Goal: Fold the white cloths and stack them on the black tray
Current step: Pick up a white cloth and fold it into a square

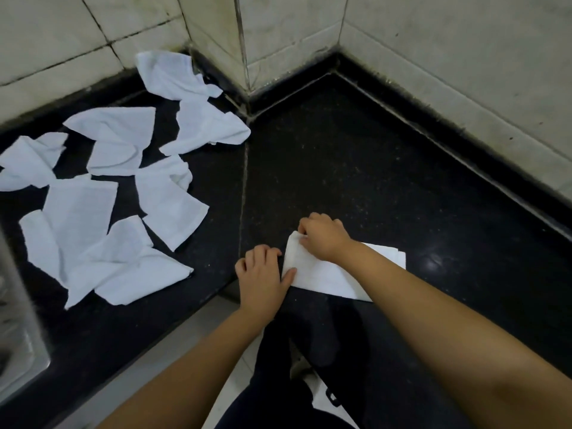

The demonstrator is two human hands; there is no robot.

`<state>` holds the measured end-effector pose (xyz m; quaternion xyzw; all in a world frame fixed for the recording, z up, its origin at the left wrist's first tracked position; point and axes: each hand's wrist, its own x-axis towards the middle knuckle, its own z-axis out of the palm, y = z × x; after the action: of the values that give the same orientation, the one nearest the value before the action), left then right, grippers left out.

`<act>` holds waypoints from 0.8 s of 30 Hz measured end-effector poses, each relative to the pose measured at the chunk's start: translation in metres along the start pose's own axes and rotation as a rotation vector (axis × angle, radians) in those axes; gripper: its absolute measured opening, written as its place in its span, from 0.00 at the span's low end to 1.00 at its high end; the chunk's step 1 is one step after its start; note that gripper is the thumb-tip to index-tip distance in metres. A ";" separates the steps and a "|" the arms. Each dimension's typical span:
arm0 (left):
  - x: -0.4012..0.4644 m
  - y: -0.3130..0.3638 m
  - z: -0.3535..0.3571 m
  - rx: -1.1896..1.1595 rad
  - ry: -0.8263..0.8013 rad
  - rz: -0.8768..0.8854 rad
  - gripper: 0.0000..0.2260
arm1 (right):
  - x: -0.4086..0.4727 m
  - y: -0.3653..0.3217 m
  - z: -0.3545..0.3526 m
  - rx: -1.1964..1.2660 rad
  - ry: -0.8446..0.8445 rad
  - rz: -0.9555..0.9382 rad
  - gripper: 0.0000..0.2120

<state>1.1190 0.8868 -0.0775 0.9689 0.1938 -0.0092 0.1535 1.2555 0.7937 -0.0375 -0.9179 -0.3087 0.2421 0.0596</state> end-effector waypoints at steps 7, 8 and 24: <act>0.033 0.024 -0.053 -0.402 -0.029 0.003 0.05 | -0.031 0.016 -0.066 0.503 0.210 0.010 0.08; 0.043 0.029 -0.069 -0.501 0.011 0.021 0.03 | -0.037 0.021 -0.082 0.553 0.277 -0.006 0.08; -0.022 0.013 -0.057 -0.509 -0.176 0.426 0.03 | -0.148 0.060 0.007 0.699 0.260 -0.013 0.05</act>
<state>1.1015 0.8844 -0.0178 0.9137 -0.0309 -0.0117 0.4050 1.1822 0.6569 0.0011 -0.8632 -0.2030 0.2139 0.4098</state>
